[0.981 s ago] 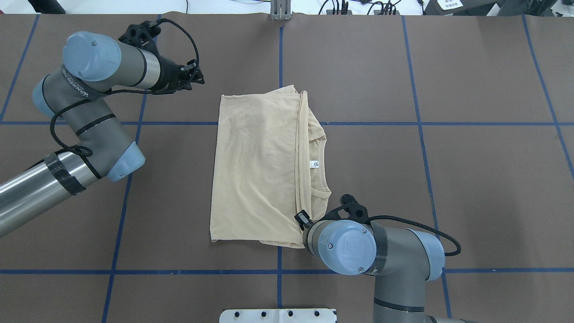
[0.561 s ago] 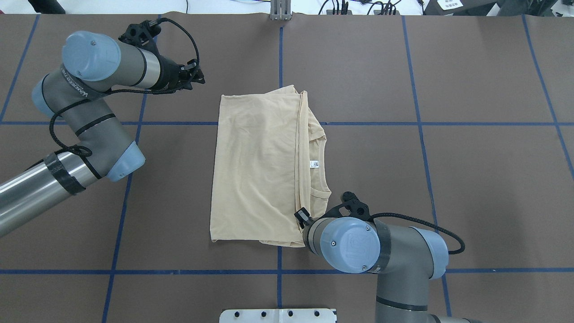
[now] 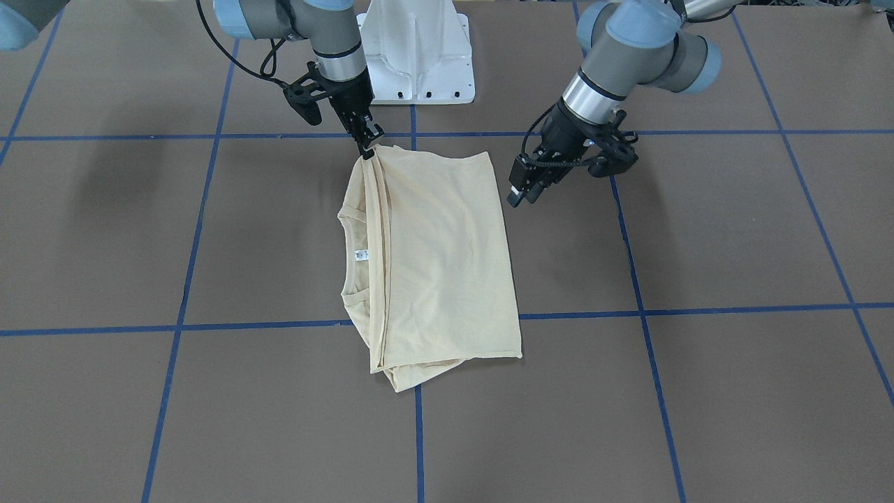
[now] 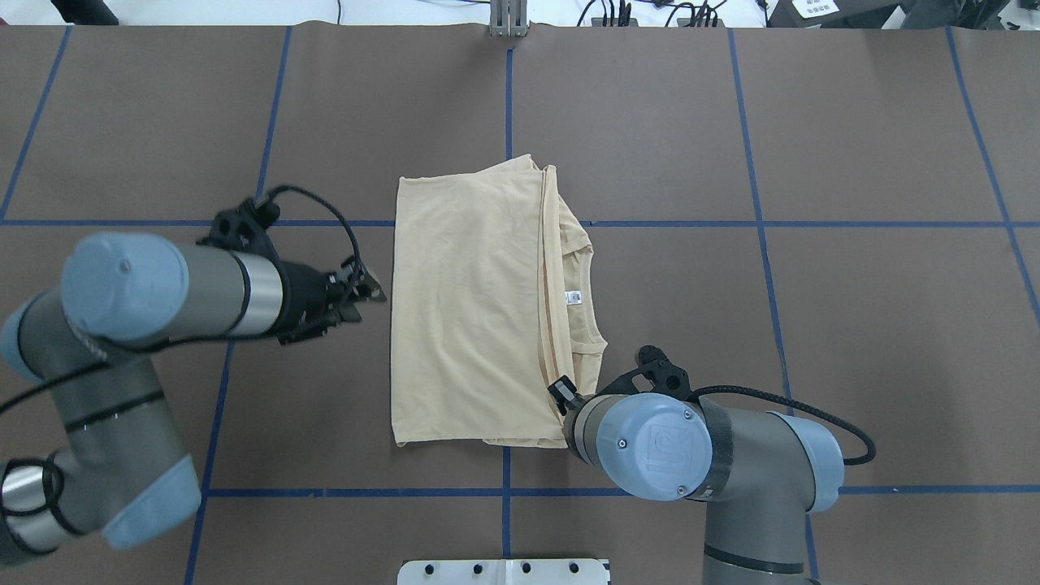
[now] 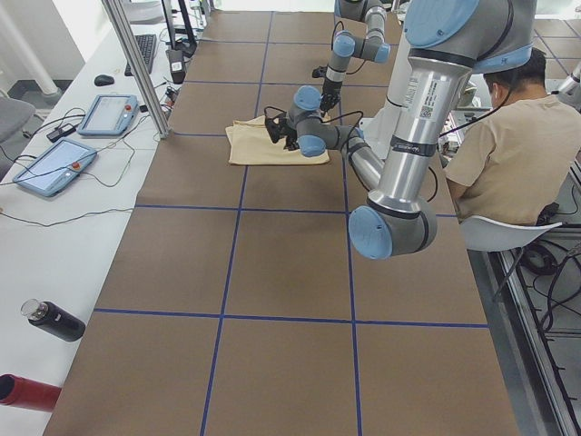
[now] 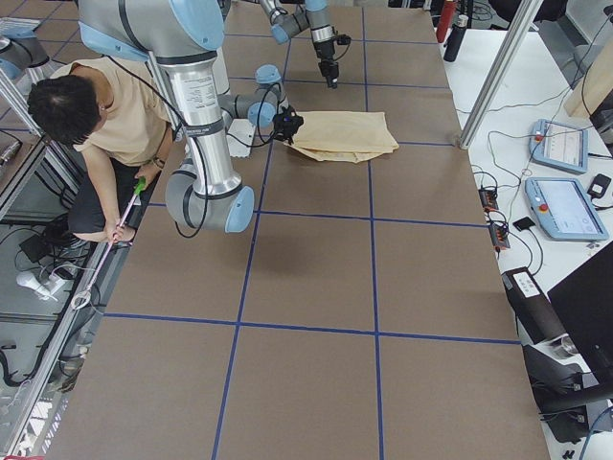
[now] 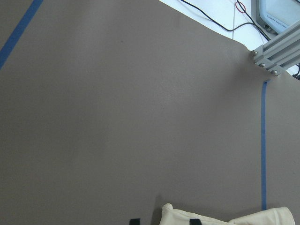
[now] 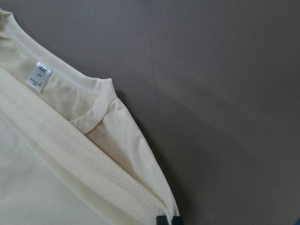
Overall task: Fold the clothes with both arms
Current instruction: 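Lower both grippers to the shirt's edge nearest the robot and grasp it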
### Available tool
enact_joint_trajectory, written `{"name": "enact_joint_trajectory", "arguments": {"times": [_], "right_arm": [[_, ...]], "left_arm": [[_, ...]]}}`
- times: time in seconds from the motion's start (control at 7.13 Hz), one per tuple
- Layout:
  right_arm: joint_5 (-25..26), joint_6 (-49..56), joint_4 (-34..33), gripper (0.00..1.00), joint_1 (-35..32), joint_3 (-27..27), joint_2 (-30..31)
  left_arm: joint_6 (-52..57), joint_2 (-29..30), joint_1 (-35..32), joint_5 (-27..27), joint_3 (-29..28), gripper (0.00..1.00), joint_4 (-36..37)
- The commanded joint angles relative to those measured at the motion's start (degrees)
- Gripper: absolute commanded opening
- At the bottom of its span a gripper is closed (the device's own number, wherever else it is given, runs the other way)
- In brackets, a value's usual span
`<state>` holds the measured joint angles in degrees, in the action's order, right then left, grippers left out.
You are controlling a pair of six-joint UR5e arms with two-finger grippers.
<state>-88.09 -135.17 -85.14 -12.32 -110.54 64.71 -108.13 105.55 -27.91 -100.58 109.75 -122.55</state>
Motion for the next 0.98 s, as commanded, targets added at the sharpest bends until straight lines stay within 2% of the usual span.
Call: {"name": "enact_joint_trajectory", "arguments": {"times": [0.0,0.14,0.42,0.84], "right_arm": [[0.1,0.0,0.0,0.0,0.2,-0.1,0.1],[0.1,0.0,0.0,0.0,0.2,-0.5,0.1],[0.1,0.0,0.0,0.0,0.2,-0.6,0.1],[0.1,0.0,-0.3,0.0,0.1,-0.7,0.1]], "left_arm": [[-10.1,-2.3,11.8,6.3,0.5,0.5,0.1],[-12.0,-1.7,14.9,6.4,-0.3,0.49,0.2],[-12.0,-1.6,15.2,6.4,-1.0,0.49,0.2],[-12.0,-1.4,14.9,6.8,-1.1,0.42,0.2]]}}
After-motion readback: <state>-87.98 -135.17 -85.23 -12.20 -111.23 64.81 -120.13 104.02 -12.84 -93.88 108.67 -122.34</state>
